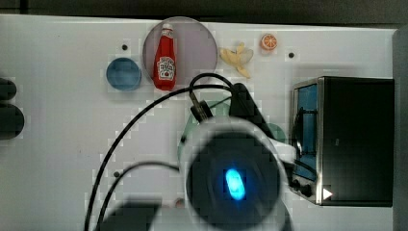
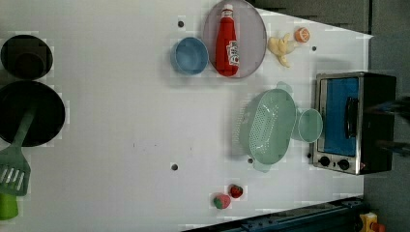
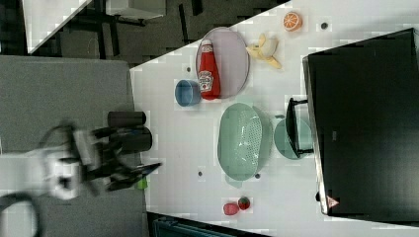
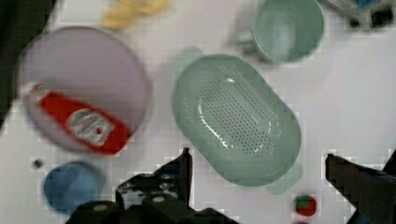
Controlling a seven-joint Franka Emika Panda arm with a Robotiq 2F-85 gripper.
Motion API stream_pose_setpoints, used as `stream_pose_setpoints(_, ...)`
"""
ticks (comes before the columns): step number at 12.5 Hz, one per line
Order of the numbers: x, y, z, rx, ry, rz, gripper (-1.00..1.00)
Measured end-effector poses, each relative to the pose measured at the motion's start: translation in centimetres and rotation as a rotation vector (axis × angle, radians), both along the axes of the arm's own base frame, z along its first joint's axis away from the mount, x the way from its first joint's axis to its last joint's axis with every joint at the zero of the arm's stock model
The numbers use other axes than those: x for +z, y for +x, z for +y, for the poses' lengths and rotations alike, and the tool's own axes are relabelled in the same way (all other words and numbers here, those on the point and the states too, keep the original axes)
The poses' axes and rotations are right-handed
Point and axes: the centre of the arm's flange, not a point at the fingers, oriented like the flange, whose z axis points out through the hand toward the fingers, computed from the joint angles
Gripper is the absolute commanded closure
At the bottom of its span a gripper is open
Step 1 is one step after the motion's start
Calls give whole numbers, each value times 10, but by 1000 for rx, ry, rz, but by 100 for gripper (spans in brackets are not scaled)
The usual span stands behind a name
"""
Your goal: Drag strainer left to right.
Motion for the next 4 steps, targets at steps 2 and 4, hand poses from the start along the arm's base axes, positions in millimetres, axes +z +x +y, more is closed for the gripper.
stream_pose_setpoints(2, 57, -17, -10, 92, 19, -65, -100)
stream_pose_setpoints(4, 80, -14, -23, 154, 3, -99, -100)
